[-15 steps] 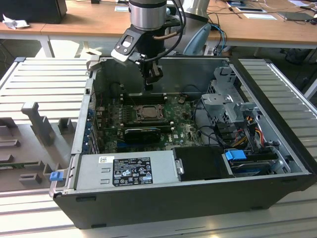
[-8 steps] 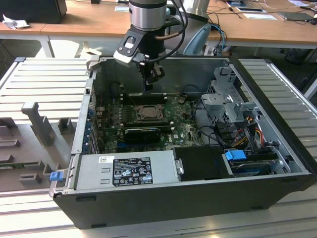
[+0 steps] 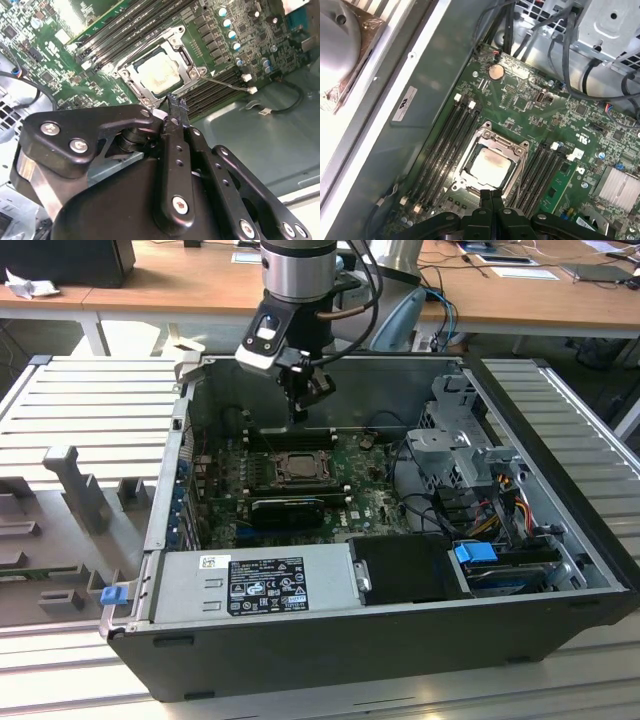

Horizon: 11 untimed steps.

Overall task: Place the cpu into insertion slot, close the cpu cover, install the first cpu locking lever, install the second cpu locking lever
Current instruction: 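Install the first cpu locking lever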

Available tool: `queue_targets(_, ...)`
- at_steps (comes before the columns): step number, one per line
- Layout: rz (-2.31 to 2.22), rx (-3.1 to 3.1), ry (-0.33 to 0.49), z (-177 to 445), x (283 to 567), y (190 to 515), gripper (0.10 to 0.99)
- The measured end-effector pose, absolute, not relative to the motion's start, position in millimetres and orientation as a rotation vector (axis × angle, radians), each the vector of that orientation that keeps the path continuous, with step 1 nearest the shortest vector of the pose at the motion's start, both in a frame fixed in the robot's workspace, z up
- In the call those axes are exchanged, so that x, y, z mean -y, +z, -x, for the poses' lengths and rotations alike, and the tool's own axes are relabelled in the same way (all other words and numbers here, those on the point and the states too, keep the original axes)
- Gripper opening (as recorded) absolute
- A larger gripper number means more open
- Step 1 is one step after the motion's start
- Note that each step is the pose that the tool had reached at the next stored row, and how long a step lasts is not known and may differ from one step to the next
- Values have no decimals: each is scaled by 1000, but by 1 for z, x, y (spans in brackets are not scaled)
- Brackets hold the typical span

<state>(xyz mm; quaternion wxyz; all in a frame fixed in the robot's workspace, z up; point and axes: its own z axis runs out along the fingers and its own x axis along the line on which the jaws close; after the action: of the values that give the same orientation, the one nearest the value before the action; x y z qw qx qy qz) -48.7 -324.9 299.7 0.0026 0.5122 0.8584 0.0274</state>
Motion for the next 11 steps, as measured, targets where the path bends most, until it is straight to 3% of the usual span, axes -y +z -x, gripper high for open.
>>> queue_targets(11, -1471, -2772, 86, 49, 325, 300, 106)
